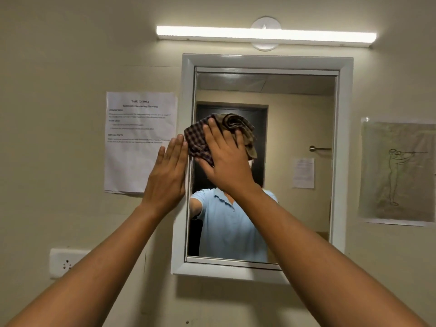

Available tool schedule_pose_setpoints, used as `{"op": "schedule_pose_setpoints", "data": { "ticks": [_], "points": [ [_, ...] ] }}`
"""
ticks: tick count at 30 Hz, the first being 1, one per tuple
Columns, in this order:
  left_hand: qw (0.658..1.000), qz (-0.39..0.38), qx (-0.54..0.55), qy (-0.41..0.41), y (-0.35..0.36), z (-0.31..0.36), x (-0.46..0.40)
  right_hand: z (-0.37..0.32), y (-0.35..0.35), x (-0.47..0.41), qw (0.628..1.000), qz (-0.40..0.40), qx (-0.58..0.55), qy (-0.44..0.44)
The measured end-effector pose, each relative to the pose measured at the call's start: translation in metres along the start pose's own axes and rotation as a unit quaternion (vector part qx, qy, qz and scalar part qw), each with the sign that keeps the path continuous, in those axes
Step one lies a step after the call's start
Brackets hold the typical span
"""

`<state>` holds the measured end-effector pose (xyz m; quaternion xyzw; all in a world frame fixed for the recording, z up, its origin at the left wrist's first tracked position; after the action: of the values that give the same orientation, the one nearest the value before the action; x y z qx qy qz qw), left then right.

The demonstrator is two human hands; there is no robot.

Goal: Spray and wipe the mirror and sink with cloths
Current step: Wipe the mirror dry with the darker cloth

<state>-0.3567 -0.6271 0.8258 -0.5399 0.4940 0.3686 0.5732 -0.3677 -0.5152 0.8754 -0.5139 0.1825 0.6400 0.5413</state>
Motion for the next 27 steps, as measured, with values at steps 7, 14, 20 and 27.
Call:
{"op": "schedule_pose_setpoints", "data": {
  "ticks": [7, 14, 20, 27],
  "points": [
    [0.999, 0.004, 0.036, -0.016, 0.004, -0.013, 0.016, -0.029, 0.015, 0.022, 0.998, 0.003, -0.013, -0.056],
    [0.999, -0.03, 0.007, -0.017, 0.009, -0.016, 0.036, -0.061, 0.046, 0.098, 0.982, -0.09, -0.024, -0.162],
    [0.998, -0.04, -0.039, 0.019, 0.014, -0.001, 0.053, -0.042, 0.047, 0.136, 0.96, -0.148, -0.001, -0.238],
    [0.999, -0.046, -0.028, 0.007, 0.021, 0.007, 0.063, 0.05, -0.002, 0.128, 0.993, -0.076, 0.04, -0.085]
  ]
}}
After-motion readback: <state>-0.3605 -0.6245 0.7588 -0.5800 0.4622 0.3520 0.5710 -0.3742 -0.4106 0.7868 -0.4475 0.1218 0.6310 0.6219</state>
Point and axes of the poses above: each hand's wrist, its own x-axis away from the middle knuckle, its own y-axis out of the palm, z = x × y, the point moved 10 cm from there along -x, towards the middle knuckle, and after that the axes turned 8 degrees about -y, right-handed, at the moved point
